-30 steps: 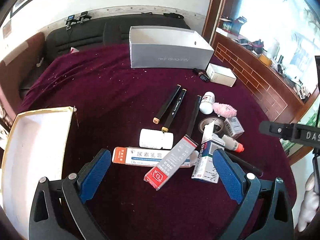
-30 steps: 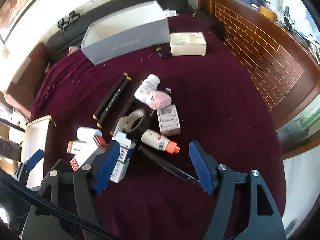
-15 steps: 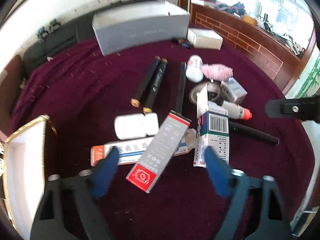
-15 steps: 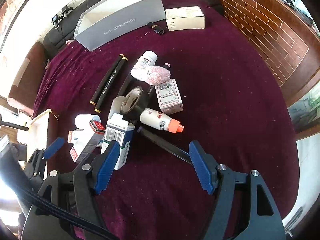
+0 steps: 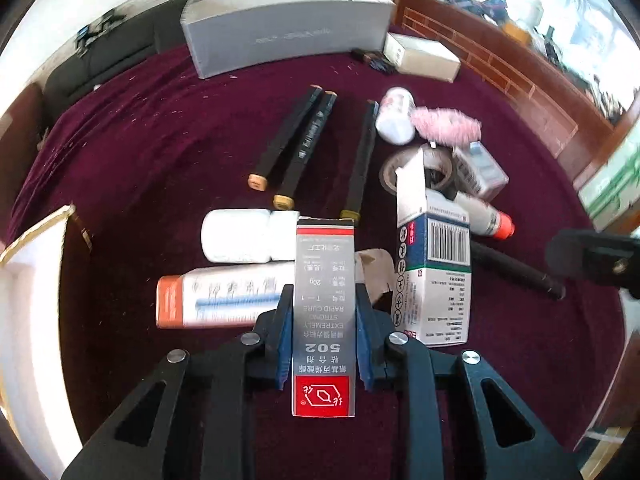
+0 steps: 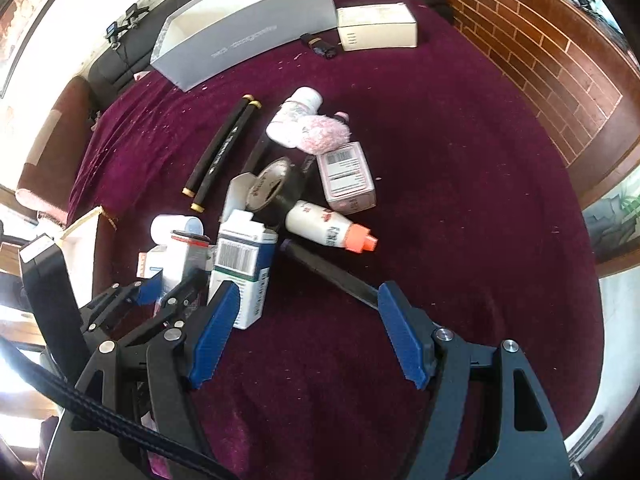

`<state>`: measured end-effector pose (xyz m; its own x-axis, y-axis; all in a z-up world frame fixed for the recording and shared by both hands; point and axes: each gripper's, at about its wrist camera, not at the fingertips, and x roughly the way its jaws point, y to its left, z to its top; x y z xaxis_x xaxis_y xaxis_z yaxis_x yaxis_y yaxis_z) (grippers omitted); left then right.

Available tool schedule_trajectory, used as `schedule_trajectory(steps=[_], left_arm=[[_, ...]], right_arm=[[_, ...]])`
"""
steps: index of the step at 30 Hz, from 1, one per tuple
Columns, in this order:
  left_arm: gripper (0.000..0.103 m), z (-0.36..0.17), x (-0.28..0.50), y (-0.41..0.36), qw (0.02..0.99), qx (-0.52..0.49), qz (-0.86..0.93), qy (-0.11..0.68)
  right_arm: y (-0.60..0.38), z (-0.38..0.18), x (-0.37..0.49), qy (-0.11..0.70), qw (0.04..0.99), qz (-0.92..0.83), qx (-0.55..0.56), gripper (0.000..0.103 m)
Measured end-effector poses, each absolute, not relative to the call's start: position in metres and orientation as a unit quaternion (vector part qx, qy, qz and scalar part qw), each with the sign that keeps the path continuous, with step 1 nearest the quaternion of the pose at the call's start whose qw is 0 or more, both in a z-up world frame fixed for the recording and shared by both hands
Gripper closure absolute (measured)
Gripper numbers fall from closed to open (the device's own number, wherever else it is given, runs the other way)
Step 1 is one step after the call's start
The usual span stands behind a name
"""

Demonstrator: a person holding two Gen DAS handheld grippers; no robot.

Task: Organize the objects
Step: 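Grasp the red-and-grey glue box with the left tool while the right tool grasps the white-blue medicine box, then carry both boxes to the gold-rimmed tray and release them inside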

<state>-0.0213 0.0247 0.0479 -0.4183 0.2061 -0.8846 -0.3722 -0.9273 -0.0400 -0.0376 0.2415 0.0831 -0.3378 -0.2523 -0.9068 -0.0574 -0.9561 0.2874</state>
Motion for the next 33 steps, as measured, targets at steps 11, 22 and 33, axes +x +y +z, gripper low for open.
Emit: schedule_trajectory(steps=[11, 22, 33], left_arm=[[0.08, 0.091, 0.028, -0.031, 0.15, -0.503, 0.851, -0.017], [0.08, 0.092, 0.046, -0.071, 0.121, -0.509, 0.85, -0.06], [0.08, 0.093, 0.051, -0.081, 0.117, -0.505, 0.852, -0.077]], right_arm=[[0.206, 0.063, -0.061, -0.161, 0.109, -0.774, 0.603, 0.032], [0.175, 0.035, -0.077, -0.121, 0.068, -0.761, 0.634, 0.055], [0.187, 0.047, -0.061, -0.148, 0.103, -0.754, 0.631, 0.071]])
